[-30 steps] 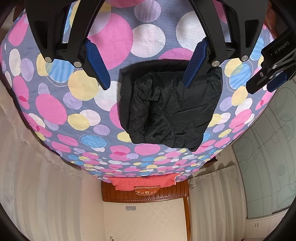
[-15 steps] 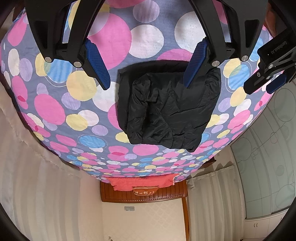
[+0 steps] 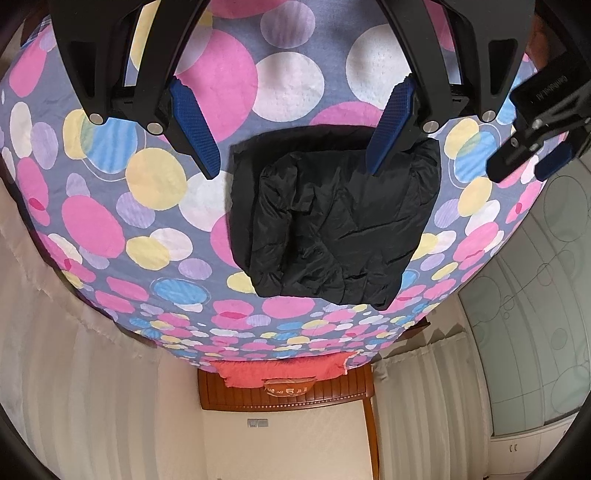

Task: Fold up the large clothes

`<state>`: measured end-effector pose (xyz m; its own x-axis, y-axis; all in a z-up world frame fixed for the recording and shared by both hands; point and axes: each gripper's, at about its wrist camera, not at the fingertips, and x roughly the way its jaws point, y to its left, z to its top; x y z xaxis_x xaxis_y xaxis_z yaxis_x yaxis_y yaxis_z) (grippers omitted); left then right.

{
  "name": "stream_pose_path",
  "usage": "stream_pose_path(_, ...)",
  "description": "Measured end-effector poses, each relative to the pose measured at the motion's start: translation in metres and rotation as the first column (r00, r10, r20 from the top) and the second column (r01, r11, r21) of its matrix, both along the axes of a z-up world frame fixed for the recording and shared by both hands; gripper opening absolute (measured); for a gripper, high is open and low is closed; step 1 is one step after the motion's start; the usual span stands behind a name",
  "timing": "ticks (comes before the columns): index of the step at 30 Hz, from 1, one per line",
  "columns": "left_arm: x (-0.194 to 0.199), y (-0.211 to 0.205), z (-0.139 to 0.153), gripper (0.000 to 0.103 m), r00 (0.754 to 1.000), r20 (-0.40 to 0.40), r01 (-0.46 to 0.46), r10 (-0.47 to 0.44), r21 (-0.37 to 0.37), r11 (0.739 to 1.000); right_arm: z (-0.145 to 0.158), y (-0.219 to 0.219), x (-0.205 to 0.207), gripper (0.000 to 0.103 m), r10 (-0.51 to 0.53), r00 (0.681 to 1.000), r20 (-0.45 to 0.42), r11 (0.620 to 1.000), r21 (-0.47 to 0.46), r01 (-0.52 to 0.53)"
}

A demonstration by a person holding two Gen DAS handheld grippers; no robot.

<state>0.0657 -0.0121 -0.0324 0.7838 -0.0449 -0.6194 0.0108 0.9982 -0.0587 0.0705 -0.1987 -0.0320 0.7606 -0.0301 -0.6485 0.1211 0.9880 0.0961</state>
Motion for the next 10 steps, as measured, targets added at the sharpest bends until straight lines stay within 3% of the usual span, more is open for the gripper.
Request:
stream_pose_path(4, 0.003, 0.0, -0.002, 0.101, 0.999, 0.04, -0.019, 0.018, 0.022, 1.0, -0.001, 0.0, 0.001, 0.08, -0.006, 1.0, -0.001, 1.0, 0.002, 0.006)
stream_pose_path(10, 0.018, 0.009, -0.018, 0.101, 0.999, 0.002, -0.032, 0.032, 0.01, 0.999, -0.009, -0.015, 0.008, 0.08, -0.022, 1.0, -0.013, 1.0, 0.02, 0.023)
